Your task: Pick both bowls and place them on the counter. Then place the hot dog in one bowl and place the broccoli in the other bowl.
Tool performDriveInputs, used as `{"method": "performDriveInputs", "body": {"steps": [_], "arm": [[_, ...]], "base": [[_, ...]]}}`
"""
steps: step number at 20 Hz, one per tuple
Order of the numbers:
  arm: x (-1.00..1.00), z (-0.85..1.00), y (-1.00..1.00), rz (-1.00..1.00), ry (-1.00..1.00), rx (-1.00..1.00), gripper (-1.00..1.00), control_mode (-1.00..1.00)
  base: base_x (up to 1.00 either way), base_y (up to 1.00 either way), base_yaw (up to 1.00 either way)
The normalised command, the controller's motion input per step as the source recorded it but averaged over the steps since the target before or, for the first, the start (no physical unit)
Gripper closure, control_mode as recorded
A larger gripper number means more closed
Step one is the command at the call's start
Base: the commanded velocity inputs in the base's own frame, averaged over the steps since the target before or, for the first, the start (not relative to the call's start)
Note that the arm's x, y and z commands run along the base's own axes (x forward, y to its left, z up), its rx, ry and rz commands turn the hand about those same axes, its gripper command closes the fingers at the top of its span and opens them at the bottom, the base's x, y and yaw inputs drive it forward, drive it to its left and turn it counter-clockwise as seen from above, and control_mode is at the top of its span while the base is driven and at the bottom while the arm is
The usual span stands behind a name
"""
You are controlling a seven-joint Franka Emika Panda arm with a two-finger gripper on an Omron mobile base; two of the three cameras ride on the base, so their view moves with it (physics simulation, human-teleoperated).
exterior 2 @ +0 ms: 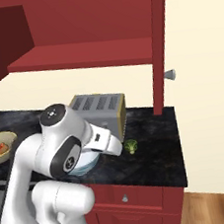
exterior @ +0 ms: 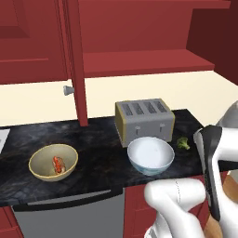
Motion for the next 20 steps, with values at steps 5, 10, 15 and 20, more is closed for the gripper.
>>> {"method": "performDriveInputs", "body": {"steps": [5,10,15,20], "arm": [[0.41,-0.26,0.02,0.0,0.03,-0.04,-1.0,-1.0],[0.5,-0.15,0.0,0.01,0.09,-0.05,-1.0,-1.0],[0.52,-0.15,-0.03,0.03,0.12,0.0,-1.0,-1.0],[0.46,-0.18,-0.18,0.07,0.15,0.0,-1.0,-1.0]], "base": [[0.0,0.0,0.0],[0.0,0.0,0.0],[0.0,0.0,0.0],[0.0,0.0,0.0]]}}
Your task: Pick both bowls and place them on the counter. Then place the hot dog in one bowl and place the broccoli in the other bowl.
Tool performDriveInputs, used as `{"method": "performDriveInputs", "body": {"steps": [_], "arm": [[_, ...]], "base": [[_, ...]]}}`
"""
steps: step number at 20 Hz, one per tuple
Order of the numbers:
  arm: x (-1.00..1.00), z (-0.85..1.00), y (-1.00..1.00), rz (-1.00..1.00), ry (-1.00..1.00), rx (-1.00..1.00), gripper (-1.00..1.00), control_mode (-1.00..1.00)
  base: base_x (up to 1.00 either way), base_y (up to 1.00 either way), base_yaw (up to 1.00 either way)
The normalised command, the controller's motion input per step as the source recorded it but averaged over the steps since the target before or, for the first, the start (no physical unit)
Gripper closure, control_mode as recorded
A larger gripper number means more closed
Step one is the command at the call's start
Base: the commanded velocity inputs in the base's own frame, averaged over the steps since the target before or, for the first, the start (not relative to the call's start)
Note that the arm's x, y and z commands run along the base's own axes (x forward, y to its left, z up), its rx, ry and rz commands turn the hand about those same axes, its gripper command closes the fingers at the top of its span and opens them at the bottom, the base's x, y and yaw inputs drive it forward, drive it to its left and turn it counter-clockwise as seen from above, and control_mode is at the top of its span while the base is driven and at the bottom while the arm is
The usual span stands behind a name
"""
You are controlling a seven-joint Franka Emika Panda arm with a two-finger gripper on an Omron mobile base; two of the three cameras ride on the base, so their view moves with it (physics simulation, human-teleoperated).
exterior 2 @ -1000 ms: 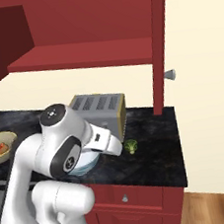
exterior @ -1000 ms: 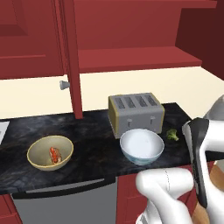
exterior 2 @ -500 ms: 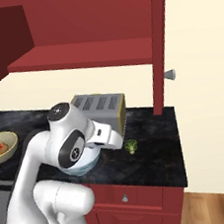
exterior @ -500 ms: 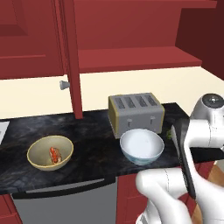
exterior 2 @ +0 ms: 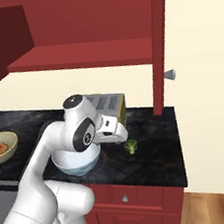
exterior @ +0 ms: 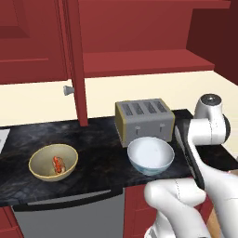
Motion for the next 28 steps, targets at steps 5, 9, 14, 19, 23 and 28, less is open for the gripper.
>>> {"method": "performDriveInputs", "body": {"steps": [5,9,14,19,23,28], "arm": [[0.31,-0.37,-0.17,0.06,0.11,0.0,-1.0,-1.0],[0.26,-0.37,0.0,0.03,0.06,0.0,-1.0,-1.0],[0.37,-0.28,-0.16,0.08,0.0,0.01,-1.0,-1.0],[0.27,-0.32,-0.23,0.08,0.0,0.01,-1.0,-1.0],[0.24,-0.31,-0.06,0.04,0.0,0.0,-1.0,-1.0],[0.21,-0.21,-0.02,0.04,0.0,0.0,-1.0,-1.0]], "base": [[0.0,0.0,0.0],[0.0,0.0,0.0],[0.0,0.0,0.0],[0.0,0.0,0.0],[0.0,0.0,0.0],[0.0,0.0,0.0]]}}
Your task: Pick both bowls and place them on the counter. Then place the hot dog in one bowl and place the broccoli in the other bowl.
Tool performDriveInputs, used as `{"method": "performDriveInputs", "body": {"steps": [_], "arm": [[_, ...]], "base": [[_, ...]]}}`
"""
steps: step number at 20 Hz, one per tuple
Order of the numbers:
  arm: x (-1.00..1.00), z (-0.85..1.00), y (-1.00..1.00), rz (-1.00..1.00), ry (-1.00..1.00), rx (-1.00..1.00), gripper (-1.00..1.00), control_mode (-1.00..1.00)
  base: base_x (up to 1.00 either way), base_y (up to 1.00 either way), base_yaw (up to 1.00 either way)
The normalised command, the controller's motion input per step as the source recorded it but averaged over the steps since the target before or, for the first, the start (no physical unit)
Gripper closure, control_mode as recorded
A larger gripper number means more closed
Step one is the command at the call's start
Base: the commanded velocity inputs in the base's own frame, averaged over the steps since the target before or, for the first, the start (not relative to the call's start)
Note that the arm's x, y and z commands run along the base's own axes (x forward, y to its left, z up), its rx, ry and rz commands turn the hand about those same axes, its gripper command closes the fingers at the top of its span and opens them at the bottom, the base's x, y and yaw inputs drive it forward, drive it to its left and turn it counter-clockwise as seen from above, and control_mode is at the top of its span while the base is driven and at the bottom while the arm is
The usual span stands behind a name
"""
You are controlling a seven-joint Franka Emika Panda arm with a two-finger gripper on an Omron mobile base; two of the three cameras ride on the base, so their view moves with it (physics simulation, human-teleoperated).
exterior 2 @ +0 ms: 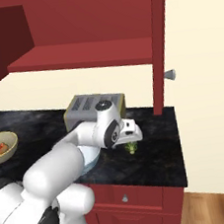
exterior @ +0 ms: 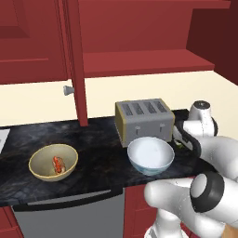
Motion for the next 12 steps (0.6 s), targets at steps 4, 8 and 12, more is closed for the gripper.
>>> {"method": "performDriveInputs", "body": {"steps": [4,8,12], "arm": [[0.17,-0.24,-0.15,0.06,0.0,0.0,-1.0,-1.0],[0.14,-0.23,-0.08,0.04,0.0,0.0,-1.0,-1.0],[0.19,-0.23,-0.01,0.02,0.0,0.0,-1.0,-1.0]], "base": [[0.0,0.0,0.0],[0.0,0.0,0.0],[0.0,0.0,0.0]]}}
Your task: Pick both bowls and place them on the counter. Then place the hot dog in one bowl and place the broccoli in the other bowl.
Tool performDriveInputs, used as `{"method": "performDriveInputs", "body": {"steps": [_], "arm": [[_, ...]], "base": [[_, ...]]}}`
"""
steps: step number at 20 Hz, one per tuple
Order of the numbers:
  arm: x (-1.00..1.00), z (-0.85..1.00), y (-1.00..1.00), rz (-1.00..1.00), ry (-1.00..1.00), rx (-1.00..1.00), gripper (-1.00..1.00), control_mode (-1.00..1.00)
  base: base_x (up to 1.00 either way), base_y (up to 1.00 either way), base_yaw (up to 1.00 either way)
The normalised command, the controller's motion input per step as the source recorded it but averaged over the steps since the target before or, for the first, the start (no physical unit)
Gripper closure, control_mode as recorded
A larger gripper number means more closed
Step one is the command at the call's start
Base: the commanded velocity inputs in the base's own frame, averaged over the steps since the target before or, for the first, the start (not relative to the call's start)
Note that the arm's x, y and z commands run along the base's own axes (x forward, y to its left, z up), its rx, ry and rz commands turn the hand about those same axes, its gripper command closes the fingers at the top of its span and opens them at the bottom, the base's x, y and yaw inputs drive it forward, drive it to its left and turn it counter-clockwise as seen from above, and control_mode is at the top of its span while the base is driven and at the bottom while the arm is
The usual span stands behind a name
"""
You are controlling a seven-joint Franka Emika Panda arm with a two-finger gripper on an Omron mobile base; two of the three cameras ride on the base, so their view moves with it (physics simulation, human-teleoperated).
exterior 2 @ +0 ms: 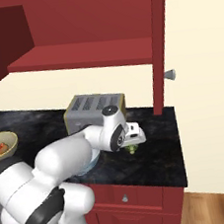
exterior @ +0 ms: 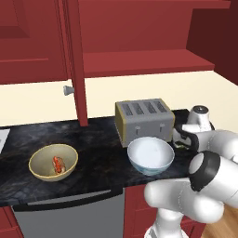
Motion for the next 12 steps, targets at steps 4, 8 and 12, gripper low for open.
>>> {"method": "performDriveInputs", "body": {"steps": [4,8,12], "arm": [[0.23,-0.19,-0.09,0.04,0.0,0.0,-1.0,-1.0],[0.2,-0.16,-0.1,0.04,0.0,0.0,-1.0,-1.0],[0.21,-0.14,-0.06,0.03,0.0,0.0,-1.0,-1.0]], "base": [[0.0,0.0,0.0],[0.0,0.0,0.0],[0.0,0.0,0.0]]}}
